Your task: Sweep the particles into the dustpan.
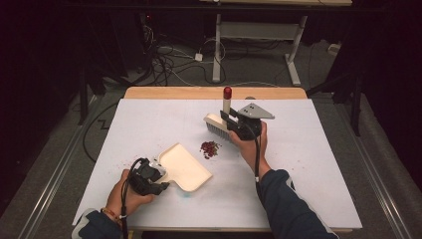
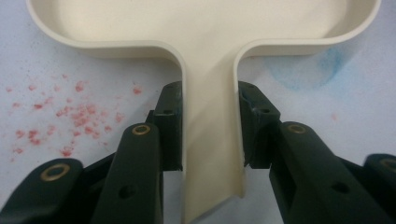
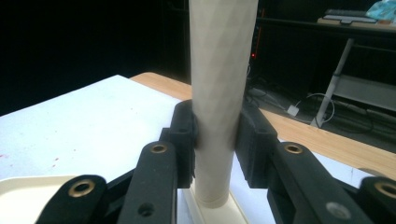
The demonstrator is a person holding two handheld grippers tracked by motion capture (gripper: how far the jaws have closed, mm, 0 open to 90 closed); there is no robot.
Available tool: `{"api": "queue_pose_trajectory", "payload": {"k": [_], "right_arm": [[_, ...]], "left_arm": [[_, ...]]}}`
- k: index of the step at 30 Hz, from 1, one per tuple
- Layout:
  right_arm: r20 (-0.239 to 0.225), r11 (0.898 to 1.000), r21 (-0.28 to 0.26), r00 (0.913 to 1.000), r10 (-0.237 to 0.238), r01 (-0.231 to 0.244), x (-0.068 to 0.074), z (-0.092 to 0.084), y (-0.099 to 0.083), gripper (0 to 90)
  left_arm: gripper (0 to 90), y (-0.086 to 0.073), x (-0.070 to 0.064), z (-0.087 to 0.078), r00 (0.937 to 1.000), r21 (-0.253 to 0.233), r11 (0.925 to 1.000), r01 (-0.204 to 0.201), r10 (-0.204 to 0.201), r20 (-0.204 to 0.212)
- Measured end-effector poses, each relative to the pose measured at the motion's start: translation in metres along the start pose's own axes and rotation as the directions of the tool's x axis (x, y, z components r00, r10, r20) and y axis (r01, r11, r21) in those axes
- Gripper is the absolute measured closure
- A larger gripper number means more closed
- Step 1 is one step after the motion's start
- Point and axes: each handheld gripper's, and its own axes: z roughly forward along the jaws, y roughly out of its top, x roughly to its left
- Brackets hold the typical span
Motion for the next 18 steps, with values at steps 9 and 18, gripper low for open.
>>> {"api": "queue_pose_trajectory", "payload": {"k": [9, 18], "right_arm": [[-0.065, 1.000, -0.002, 0.9975, -0.028, 0.028, 0.026, -0.007, -0.004, 70.8], [-0.103, 1.000, 0.011, 0.9946, -0.008, 0.009, 0.029, -0.010, -0.006, 70.3]], "left_arm": [[63.4, 0.011, -0.001, -0.003, 1.0000, 0.022, 0.9997, 0.001, -0.001, -0.004], [63.4, 0.018, -0.001, -0.002, 0.9999, 0.044, 0.9990, 0.013, -0.013, 0.007]]}}
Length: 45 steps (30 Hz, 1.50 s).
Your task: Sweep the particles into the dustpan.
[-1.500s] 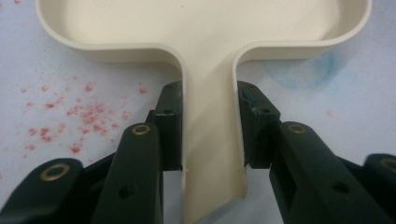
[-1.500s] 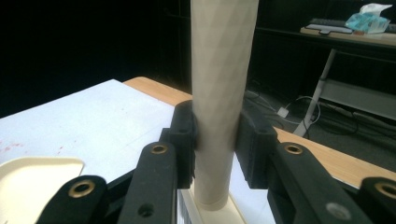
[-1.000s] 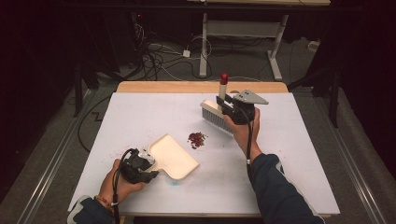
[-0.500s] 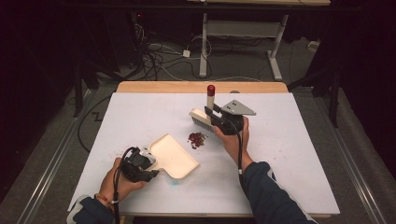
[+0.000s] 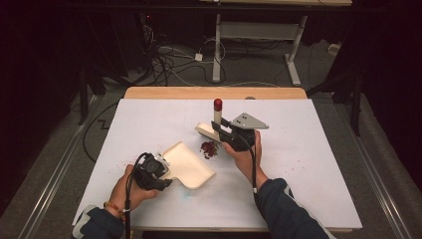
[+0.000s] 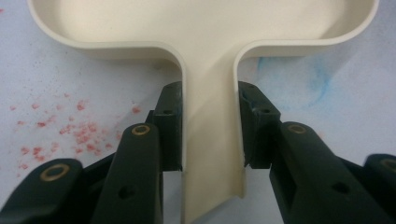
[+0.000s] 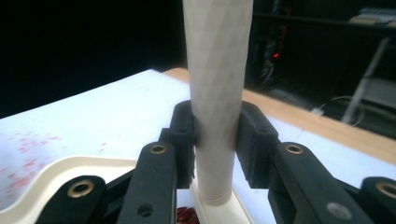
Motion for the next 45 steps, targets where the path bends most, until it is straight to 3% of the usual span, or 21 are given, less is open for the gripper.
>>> {"api": "queue_pose_trajectory", "payload": {"k": [5, 17, 22, 30, 33, 38, 45], "right_arm": [[-0.025, 1.000, 0.027, 0.9996, -0.015, 0.016, 0.006, 0.000, 0.001, 69.8], [-0.060, 0.999, 0.030, 0.9981, 0.015, -0.013, 0.006, -0.002, 0.002, 69.7], [-0.062, 0.999, 0.037, 0.9980, 0.015, -0.012, 0.020, -0.003, 0.003, 69.6], [-0.032, 0.994, 0.025, 0.9940, 0.105, -0.104, 0.044, -0.009, 0.000, 69.5], [-0.048, 0.995, 0.023, 0.9939, 0.099, -0.098, 0.053, -0.011, 0.001, 69.7], [-0.087, 0.996, 0.024, 0.9922, 0.090, -0.088, 0.066, -0.013, 0.004, 70.4], [-0.088, 0.998, 0.031, 0.9946, 0.054, -0.051, 0.074, -0.012, 0.007, 70.8]], "left_arm": [[63.5, 0.001, 0.003, 0.003, 0.9998, 0.014, 0.9999, 0.009, -0.009, 0.018], [63.5, 0.003, 0.003, 0.005, 0.9998, 0.014, 0.9998, 0.011, -0.011, 0.019], [63.5, 0.004, 0.002, 0.007, 0.9997, 0.019, 0.9997, 0.014, -0.015, 0.018], [63.4, 0.006, -0.002, 0.009, 0.9997, 0.013, 0.9998, 0.016, -0.016, 0.016], [63.3, 0.010, -0.007, 0.011, 1.0000, 0.034, 0.9994, -0.005, 0.005, 0.005], [63.3, 0.010, -0.007, 0.011, 1.0000, 0.034, 0.9994, -0.003, 0.003, 0.003], [63.3, 0.009, -0.007, 0.012, 1.0000, 0.034, 0.9994, -0.008, 0.008, -0.001]]}}
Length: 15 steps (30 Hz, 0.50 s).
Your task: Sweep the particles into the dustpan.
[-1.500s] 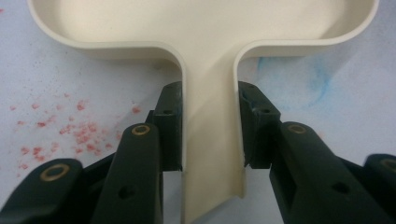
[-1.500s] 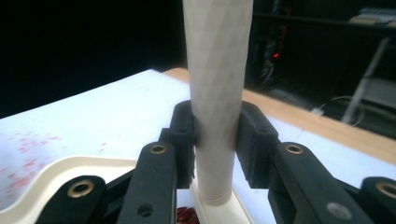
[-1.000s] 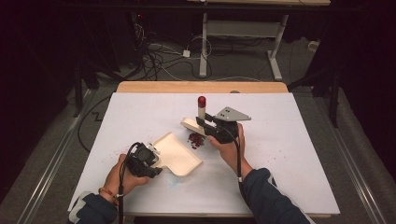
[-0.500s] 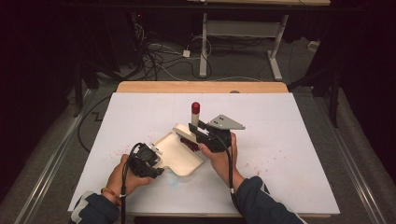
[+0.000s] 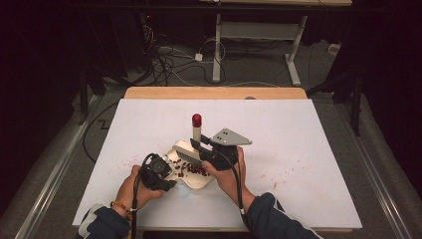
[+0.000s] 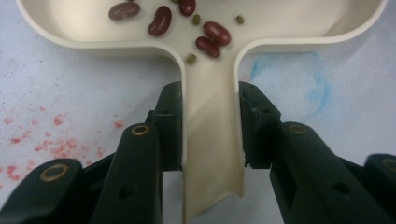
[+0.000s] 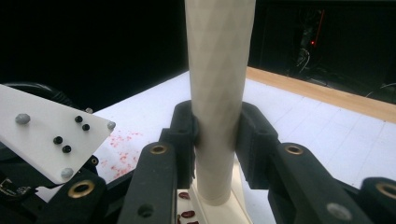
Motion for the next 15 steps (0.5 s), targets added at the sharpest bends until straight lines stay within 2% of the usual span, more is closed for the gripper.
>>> {"api": "queue_pose_trajectory", "payload": {"k": [2, 8, 10, 13, 15], "right_arm": [[0.013, 1.000, -0.002, 0.9999, -0.007, 0.007, -0.002, 0.000, 0.001, 70.8], [0.011, 1.000, -0.014, 0.9998, 0.019, -0.018, -0.012, -0.007, 0.006, 70.9], [0.018, 1.000, -0.021, 0.9997, 0.014, -0.014, -0.016, -0.010, 0.008, 70.9], [0.006, 0.999, -0.033, 0.9993, 0.038, -0.038, -0.022, -0.017, 0.012, 71.0], [0.011, 0.999, -0.045, 0.9995, 0.028, -0.028, -0.025, -0.022, 0.015, 70.9]], "left_arm": [[63.3, 0.000, 0.000, 0.000, 1.0000, -0.002, 1.0000, 0.001, -0.001, -0.001], [63.3, -0.001, 0.001, 0.002, 1.0000, -0.002, 1.0000, 0.003, -0.003, 0.000], [63.3, -0.001, 0.000, 0.002, 1.0000, -0.002, 1.0000, 0.003, -0.003, -0.002], [63.3, -0.001, 0.000, 0.002, 1.0000, 0.000, 1.0000, 0.000, 0.000, -0.004], [63.3, -0.001, 0.001, 0.002, 1.0000, 0.001, 1.0000, -0.002, 0.002, -0.002]]}}
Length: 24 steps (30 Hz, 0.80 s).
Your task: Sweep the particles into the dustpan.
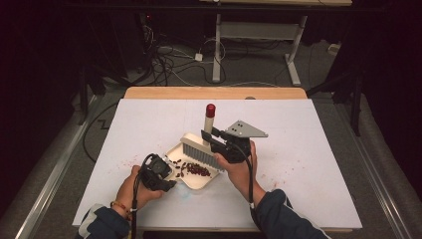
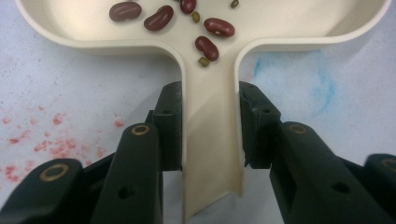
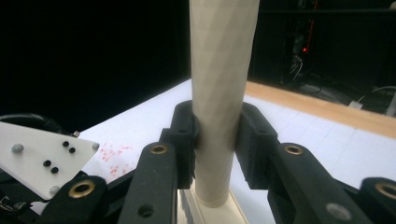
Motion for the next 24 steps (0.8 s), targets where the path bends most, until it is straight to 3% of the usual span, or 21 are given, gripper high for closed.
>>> {"api": "queue_pose_trajectory", "payload": {"k": [5, 11, 17, 20, 24], "right_arm": [[0.023, 1.000, -0.025, 0.9997, 0.004, -0.003, -0.012, -0.011, 0.004, 70.9], [0.081, 0.999, -0.005, 0.9960, -0.039, 0.039, -0.024, -0.024, -0.003, 70.9], [0.138, 0.998, 0.039, 0.9885, -0.063, 0.058, -0.036, -0.031, -0.015, 70.9], [0.141, 0.997, 0.053, 0.9875, -0.070, 0.063, -0.037, -0.033, -0.020, 70.9], [0.102, 0.996, 0.058, 0.9922, -0.071, 0.065, -0.025, -0.044, -0.027, 70.8]], "left_arm": [[63.3, 0.000, 0.000, 0.000, 1.0000, 0.001, 1.0000, 0.002, -0.002, 0.000], [63.4, 0.000, -0.001, -0.001, 1.0000, 0.012, 0.9999, 0.000, 0.000, -0.001], [63.4, -0.001, -0.006, -0.003, 0.9994, 0.042, 0.9985, -0.035, 0.035, -0.002], [63.4, -0.001, -0.008, -0.004, 0.9992, 0.045, 0.9982, -0.038, 0.039, -0.008], [63.4, 0.000, -0.012, -0.002, 0.9983, 0.052, 0.9973, -0.051, 0.053, -0.024]]}}
